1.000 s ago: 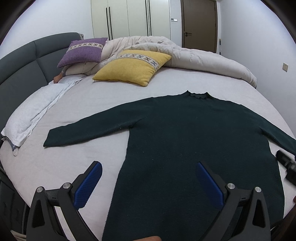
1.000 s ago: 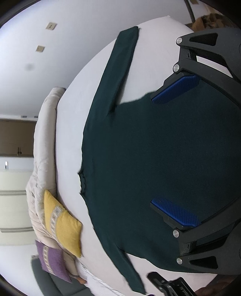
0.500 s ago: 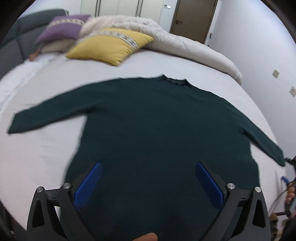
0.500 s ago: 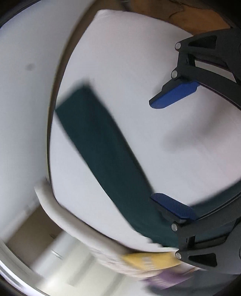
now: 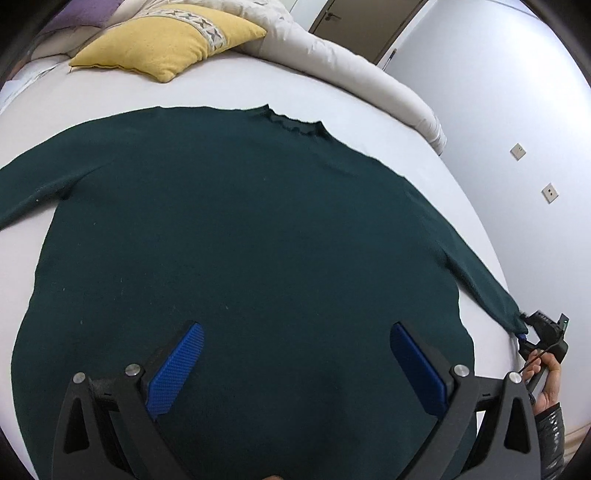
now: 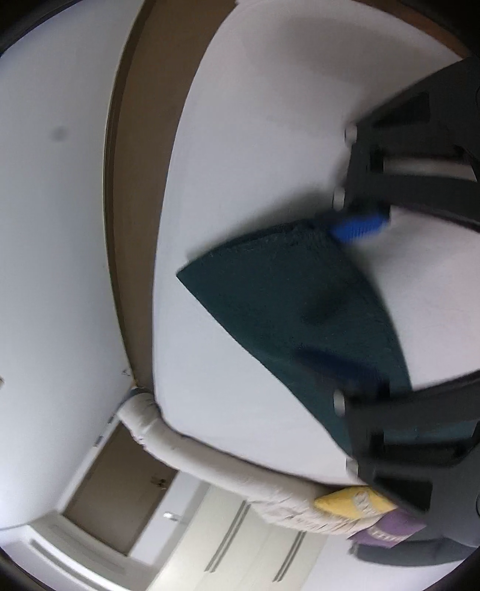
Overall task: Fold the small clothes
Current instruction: 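Grasp the sweater sleeve cuff with the right gripper and lift it, then fold the sleeve across the sweater body with the right gripper and release, then grasp the other sleeve with the left gripper and lift it, then fold the sleeve over the body with the left gripper and release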
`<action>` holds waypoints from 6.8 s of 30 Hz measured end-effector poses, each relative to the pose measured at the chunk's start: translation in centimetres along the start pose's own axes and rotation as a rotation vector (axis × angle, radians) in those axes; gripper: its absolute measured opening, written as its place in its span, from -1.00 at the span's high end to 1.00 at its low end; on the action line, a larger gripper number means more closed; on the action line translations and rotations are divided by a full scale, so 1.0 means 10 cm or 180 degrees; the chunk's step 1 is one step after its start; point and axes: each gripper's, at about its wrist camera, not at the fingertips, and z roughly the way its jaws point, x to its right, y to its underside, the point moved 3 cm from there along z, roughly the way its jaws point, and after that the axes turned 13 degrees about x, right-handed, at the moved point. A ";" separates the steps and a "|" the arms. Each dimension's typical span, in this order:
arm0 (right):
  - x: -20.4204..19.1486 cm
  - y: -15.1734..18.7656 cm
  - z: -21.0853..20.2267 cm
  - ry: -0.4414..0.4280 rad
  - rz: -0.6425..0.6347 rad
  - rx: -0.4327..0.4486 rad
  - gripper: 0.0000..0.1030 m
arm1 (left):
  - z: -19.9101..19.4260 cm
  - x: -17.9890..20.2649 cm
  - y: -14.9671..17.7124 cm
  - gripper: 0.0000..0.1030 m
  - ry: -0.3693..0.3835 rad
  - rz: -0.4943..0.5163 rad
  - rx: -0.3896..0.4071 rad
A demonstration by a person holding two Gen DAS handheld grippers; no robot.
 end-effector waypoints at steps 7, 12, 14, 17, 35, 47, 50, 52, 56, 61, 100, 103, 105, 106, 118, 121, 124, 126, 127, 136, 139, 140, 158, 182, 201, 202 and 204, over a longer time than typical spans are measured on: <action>-1.04 0.16 -0.10 -0.0138 -0.0659 0.0158 0.87 | -0.03 -0.31 -0.09 -1.00 0.0077 -0.0210 0.0107; -2.59 0.85 -0.08 -0.0753 -0.1623 -0.0011 0.88 | -0.13 -0.52 -0.18 -0.97 0.0106 -0.0318 0.0241; -3.14 1.25 -0.02 -0.0999 -0.1900 -0.0155 0.88 | -0.16 -0.61 -0.21 -0.91 0.0104 -0.0350 0.0283; -3.76 1.95 0.05 -0.1251 -0.2280 -0.0354 0.88 | -0.23 -0.79 -0.25 -0.84 0.0097 -0.0416 0.0328; -3.22 3.20 -0.29 -0.1589 -0.2314 -0.0899 -0.13 | 0.28 -0.75 -0.52 -0.84 0.0162 -0.0408 0.0231; -2.22 1.79 -0.05 -0.0976 -0.1652 -0.0458 -0.13 | 1.11 -0.26 -0.69 0.83 -0.0082 0.0026 -0.0117; -2.19 1.69 0.14 -0.0913 -0.1579 -0.0468 -0.13 | 0.88 -0.28 -0.84 0.84 -0.0043 0.0034 0.0124; -2.21 1.68 0.28 -0.0891 -0.1546 -0.0476 -0.13 | 0.72 -0.30 -1.00 0.84 -0.0016 0.0061 0.0355; -2.32 1.66 0.55 -0.0862 -0.1599 -0.0534 -0.13 | 0.68 -0.46 -1.21 0.84 -0.0092 0.0076 0.0518; -2.47 1.70 0.85 -0.0751 -0.1748 -0.0635 -0.13 | 1.05 -0.82 -1.10 0.83 -0.0342 0.0058 0.0279; -2.69 2.19 1.04 -0.0545 -0.2413 -0.0725 0.64 | 1.20 -0.83 -0.90 0.80 -0.0244 0.0227 0.0446; -2.52 2.13 1.12 -0.0667 -0.2142 -0.0758 0.69 | 1.17 -0.85 -0.92 0.76 -0.0240 0.0179 0.0451; -2.46 2.10 1.14 -0.0788 -0.1987 -0.0765 0.68 | 1.14 -0.85 -0.93 0.73 -0.0239 0.0202 0.0426; -2.44 2.08 1.14 -0.0810 -0.1940 -0.0764 0.64 | 1.10 -0.86 -0.93 0.66 -0.0242 0.0196 0.0421; -2.94 2.05 0.27 -0.0882 -0.2193 -0.0359 0.15 | -0.59 -2.50 -0.93 -0.40 -0.1019 -0.0364 0.1009; -3.21 2.32 0.11 -0.1134 -0.2236 -0.0479 0.06 | -1.14 -3.45 -0.79 -0.50 -0.1520 -0.1034 0.1236; -3.42 2.63 -0.03 -0.1373 -0.2299 -0.0674 0.03 | -1.54 -4.17 -0.64 -0.52 -0.1917 -0.1522 0.1360; -3.53 2.84 -0.09 -0.1447 -0.2383 -0.0743 0.03 | -1.76 -4.54 -0.54 -0.52 -0.2075 -0.1802 0.1446; -3.56 2.92 -0.13 -0.1482 -0.2427 -0.0773 0.03 | -1.82 -4.68 -0.51 -0.53 -0.2051 -0.1914 0.1480; -3.65 3.38 -0.41 -0.1599 -0.2487 -0.0932 0.03 | -1.49 -4.84 -0.67 0.61 -0.1727 -0.1831 0.1163; -3.57 3.37 -0.48 -0.1633 -0.2439 -0.0942 0.03 | -1.48 -4.65 -0.73 0.76 -0.1597 -0.1748 0.1162; -3.52 3.32 -0.49 -0.1637 -0.2418 -0.0941 0.03 | -1.52 -4.52 -0.77 0.77 -0.1526 -0.1728 0.1224; -2.71 3.01 -0.15 -0.1335 -0.2001 -0.1035 0.02 | 0.32 -0.57 -0.54 0.73 -0.0105 0.0115 0.0583; -4.15 4.75 0.33 -0.1446 -0.2902 -0.1777 0.88 | -0.75 -2.04 -0.55 -0.29 -0.0425 -0.0461 0.1045; -3.71 3.30 0.99 -0.1146 -0.2554 -0.1291 0.88 | 0.20 -1.96 -1.18 -0.30 -0.0945 -0.0043 0.0602; -3.71 3.30 1.00 -0.1160 -0.2529 -0.1289 0.87 | 0.27 -1.94 -1.20 -0.30 -0.0988 0.0001 0.0573; -3.73 3.30 1.06 -0.1171 -0.2547 -0.1292 0.87 | 0.43 -1.91 -1.23 -0.30 -0.1030 0.0042 0.0483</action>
